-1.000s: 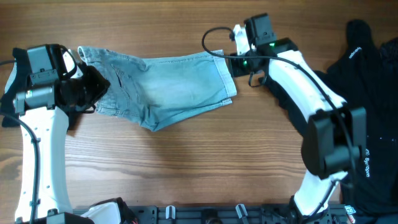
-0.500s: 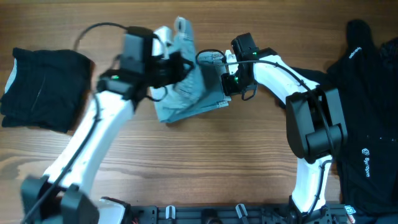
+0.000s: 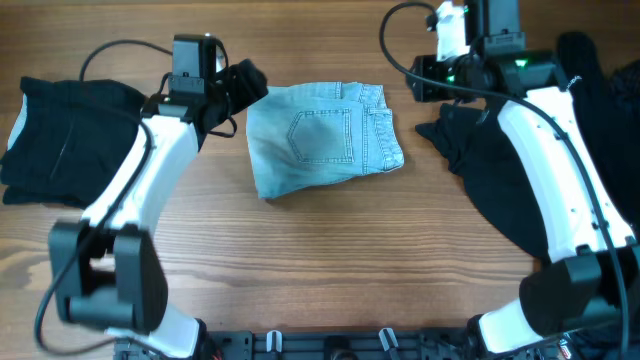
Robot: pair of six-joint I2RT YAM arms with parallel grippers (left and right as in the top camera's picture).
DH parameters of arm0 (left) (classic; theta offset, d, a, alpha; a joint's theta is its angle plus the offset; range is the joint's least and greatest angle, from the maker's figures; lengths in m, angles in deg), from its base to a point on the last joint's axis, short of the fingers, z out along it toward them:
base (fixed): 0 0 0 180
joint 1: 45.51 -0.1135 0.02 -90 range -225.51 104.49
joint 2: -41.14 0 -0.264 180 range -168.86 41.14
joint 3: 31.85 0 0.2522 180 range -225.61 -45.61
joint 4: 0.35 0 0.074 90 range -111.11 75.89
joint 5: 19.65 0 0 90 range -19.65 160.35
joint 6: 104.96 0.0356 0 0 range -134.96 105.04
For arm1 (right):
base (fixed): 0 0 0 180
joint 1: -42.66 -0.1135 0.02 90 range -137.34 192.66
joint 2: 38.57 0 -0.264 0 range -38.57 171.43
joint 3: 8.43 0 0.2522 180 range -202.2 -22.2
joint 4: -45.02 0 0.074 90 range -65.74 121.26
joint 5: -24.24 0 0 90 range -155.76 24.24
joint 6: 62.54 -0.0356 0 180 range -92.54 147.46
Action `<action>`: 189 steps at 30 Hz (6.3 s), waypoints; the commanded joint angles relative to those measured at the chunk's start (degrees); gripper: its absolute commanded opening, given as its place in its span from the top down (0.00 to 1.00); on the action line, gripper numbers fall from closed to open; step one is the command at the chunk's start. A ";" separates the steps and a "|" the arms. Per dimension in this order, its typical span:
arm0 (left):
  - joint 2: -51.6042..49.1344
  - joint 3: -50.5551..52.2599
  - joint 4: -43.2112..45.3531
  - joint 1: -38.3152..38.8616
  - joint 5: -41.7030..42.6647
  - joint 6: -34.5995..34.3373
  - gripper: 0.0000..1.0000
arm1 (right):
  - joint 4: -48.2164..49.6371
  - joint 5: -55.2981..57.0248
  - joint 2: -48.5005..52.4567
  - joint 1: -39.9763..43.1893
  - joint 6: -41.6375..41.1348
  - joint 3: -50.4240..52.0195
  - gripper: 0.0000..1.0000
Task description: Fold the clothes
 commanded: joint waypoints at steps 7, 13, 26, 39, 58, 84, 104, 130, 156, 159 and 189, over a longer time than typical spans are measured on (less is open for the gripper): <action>-19.17 -0.48 9.66 0.70 8.74 3.26 0.08 | -2.47 -4.00 1.25 0.07 0.92 0.59 0.59; -15.76 -2.01 4.94 -0.37 9.75 6.54 0.96 | -2.43 -3.93 1.25 0.07 -0.09 0.59 0.59; 6.95 -5.29 -1.51 -54.84 6.47 9.75 0.90 | -2.43 -3.96 1.25 0.07 -1.40 0.59 0.60; 4.37 -5.31 0.81 -61.55 4.98 9.49 0.00 | -3.28 -3.93 1.25 0.07 -1.42 0.59 0.59; -12.35 -5.27 -2.43 -60.04 -4.46 8.92 0.08 | -5.03 -3.78 1.25 0.07 -1.64 0.59 0.59; -2.01 -5.29 -21.68 -0.57 -7.13 15.19 0.00 | -11.06 -0.13 8.68 4.61 -2.91 0.94 0.00; 63.82 24.20 -25.35 0.63 -7.06 20.50 0.00 | 8.87 5.55 -55.15 9.81 -3.32 42.77 0.00; 66.49 24.20 -29.29 0.63 -7.06 20.50 0.00 | 19.93 7.13 -70.05 9.88 8.48 57.27 0.00; 66.49 24.20 -29.29 0.63 -7.06 20.50 0.00 | 52.87 10.27 -97.96 9.92 9.07 93.15 0.00; 66.49 24.20 -29.29 0.63 -7.06 20.50 0.00 | 52.85 10.27 -97.88 9.92 9.07 93.15 0.00; 99.76 72.41 18.10 -5.33 -11.93 20.72 0.00 | 52.85 10.27 -97.88 9.92 9.09 93.15 0.00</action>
